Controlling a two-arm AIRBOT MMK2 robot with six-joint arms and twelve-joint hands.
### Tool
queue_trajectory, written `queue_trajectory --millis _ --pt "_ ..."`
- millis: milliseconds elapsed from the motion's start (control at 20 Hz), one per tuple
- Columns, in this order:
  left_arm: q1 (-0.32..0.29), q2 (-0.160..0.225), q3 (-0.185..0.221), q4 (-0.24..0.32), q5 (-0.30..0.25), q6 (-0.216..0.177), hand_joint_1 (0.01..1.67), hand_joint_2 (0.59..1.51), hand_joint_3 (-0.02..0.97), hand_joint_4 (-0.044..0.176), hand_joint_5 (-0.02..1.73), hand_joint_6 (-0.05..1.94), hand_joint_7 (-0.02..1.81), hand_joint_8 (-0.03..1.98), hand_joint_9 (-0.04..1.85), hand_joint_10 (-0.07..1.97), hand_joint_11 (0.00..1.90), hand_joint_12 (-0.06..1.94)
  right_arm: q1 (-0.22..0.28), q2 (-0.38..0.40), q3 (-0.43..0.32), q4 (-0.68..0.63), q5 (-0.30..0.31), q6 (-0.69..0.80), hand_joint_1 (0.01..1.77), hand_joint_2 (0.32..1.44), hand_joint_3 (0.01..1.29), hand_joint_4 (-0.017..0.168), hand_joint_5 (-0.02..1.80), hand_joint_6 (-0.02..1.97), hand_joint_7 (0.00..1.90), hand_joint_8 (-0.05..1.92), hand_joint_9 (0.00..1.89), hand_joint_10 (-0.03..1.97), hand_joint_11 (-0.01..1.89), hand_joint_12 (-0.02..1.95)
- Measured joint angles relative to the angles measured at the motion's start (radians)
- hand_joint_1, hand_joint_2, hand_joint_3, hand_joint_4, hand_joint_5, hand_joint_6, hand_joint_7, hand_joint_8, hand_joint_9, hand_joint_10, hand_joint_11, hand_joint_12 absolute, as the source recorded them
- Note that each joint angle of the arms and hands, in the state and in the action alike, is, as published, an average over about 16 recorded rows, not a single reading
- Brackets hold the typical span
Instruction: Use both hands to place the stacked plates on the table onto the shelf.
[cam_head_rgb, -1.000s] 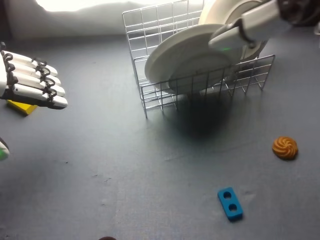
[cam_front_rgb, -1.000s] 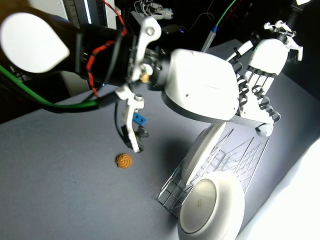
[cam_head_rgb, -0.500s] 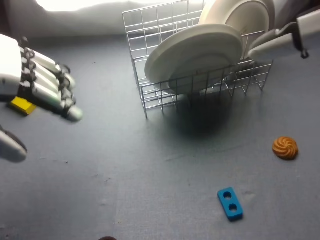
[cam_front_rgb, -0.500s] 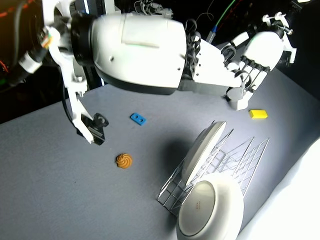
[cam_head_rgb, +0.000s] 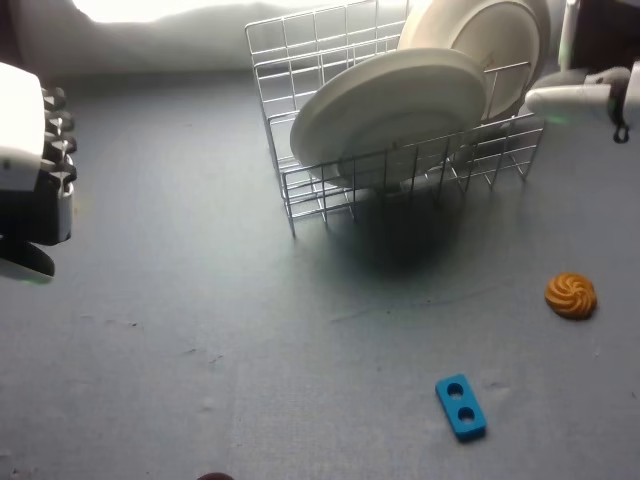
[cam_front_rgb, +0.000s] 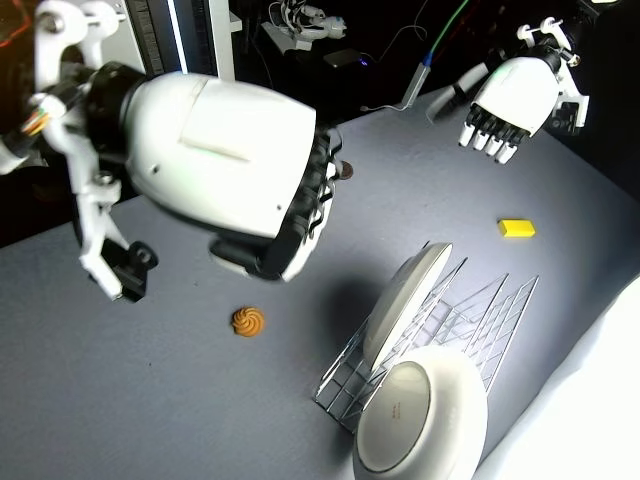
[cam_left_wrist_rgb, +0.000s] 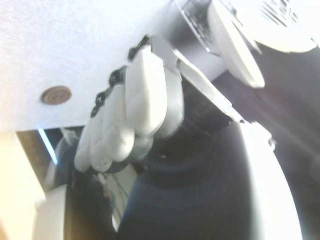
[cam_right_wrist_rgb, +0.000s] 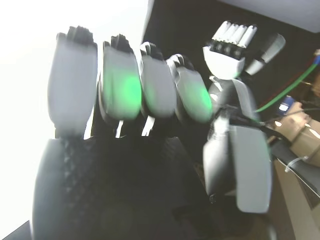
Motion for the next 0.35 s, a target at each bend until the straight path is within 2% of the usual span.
queue_trajectory --millis 100,200,350 --pt "-0.005 0.001 -0.003 0.003 0.0 0.003 0.54 1.236 0.003 0.082 1.32 1.91 1.45 1.92 1.45 1.92 1.43 1.92 -0.006 0.005 -0.007 0.0 0.004 -0.008 0.49 1.2 0.02 0.09 1.35 1.93 1.43 1.9 1.48 1.93 1.57 1.92" --pt "-0.009 0.002 -0.005 0.007 0.0 0.005 0.61 1.258 0.001 0.097 1.39 1.92 1.53 1.93 1.54 1.93 1.53 1.93 -0.012 0.009 -0.013 0.0 0.011 -0.016 0.49 1.25 0.02 0.106 1.5 1.94 1.58 1.91 1.64 1.93 1.73 1.93" --pt "-0.017 0.003 -0.011 0.015 0.0 0.006 0.73 1.284 -0.003 0.128 1.37 1.93 1.52 1.94 1.54 1.94 1.55 1.93 -0.021 0.014 -0.018 -0.001 0.023 -0.032 0.56 1.33 0.02 0.138 1.59 1.95 1.69 1.91 1.76 1.93 1.86 1.93"
